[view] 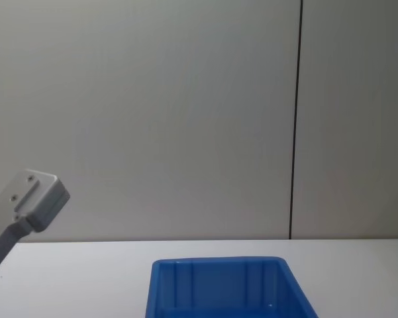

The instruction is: Pick up the two dolls from the table and place them into the box.

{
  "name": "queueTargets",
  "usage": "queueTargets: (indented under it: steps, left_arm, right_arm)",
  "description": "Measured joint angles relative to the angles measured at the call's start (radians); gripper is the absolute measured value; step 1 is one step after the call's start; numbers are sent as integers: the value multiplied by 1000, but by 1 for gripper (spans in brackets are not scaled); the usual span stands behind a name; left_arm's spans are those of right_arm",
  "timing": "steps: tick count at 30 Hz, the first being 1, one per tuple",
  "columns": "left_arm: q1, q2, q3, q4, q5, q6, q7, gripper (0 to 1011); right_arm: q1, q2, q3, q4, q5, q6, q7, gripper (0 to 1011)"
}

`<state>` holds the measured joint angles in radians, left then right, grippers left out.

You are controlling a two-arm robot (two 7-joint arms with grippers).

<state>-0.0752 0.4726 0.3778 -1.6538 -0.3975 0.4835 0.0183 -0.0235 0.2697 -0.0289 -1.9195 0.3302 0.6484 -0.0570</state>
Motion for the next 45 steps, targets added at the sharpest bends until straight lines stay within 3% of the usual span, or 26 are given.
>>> queueTargets:
  steps: [20, 26, 36, 42, 45]
  left_arm:
    - [7, -8, -8, -2, -35, 12, 29, 1001]
    - [8, -8, -9, -2, -39, 13, 32, 883]
    - [9, -9, -10, -2, -42, 15, 35, 594]
    - [9, -10, -10, -2, -43, 15, 36, 371]
    - [9, -10, -10, -2, -43, 15, 36, 321]
  right_arm:
    - [0, 0, 0, 0, 0, 0, 0, 1001]
    - [0, 0, 0, 0, 0, 0, 0, 1001]
    - [0, 0, 0, 0, 0, 0, 0, 1001]
    - [0, 0, 0, 0, 0, 0, 0, 1001]
    - [0, 0, 0, 0, 0, 0, 0, 1001]
